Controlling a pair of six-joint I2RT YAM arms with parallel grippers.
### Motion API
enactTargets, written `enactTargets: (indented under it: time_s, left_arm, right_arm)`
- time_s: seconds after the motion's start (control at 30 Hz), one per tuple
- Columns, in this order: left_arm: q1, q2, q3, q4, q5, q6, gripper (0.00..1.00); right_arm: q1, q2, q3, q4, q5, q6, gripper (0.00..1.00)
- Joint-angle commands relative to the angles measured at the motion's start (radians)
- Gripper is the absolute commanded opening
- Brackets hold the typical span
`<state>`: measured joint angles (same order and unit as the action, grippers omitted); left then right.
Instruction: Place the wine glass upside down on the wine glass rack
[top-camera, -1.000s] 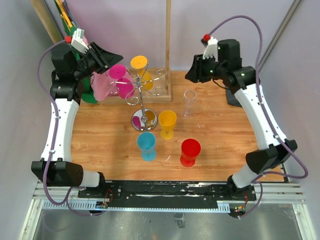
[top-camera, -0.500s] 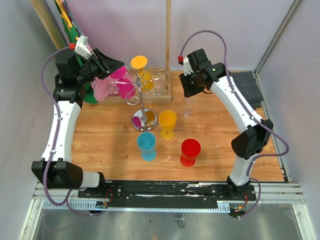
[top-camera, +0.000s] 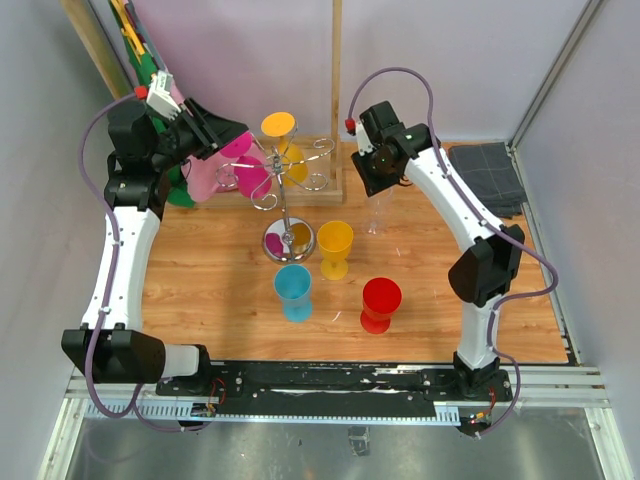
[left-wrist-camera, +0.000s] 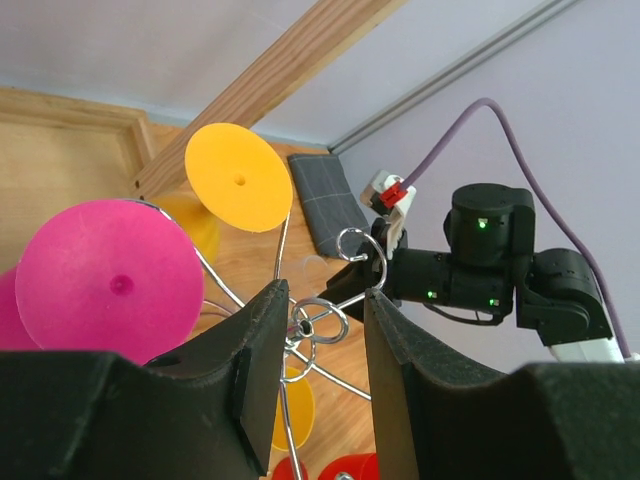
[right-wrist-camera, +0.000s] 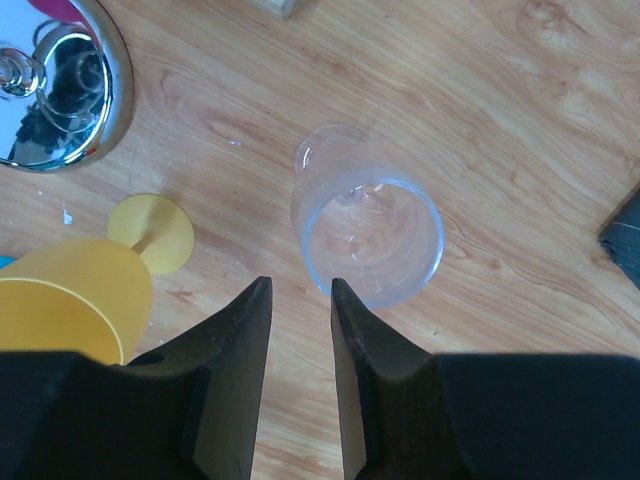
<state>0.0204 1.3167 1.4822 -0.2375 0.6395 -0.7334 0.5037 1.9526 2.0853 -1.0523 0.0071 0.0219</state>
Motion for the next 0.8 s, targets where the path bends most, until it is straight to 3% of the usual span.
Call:
enactTargets:
  time_s: [0.0, 0.5, 0.77]
  left_arm:
    - [0.004, -0.027, -0.013, 0.033, 0.005, 0.002, 0.41]
    - [0.004, -0.037, -0.017, 0.037, 0.012, -0.004, 0.41]
    - [0.004, -0.036, -0.016, 0.037, 0.012, -0.009, 0.41]
  right_arm:
    - [0.017, 0.024, 0.05, -0.022, 0.028, -0.019, 0.32]
    - [0.025, 0.144, 0.085, -0.031, 0.059, -0.022, 0.26]
    - [0.025, 0.145, 0.081, -0.03, 0.097, -0.014, 0.09]
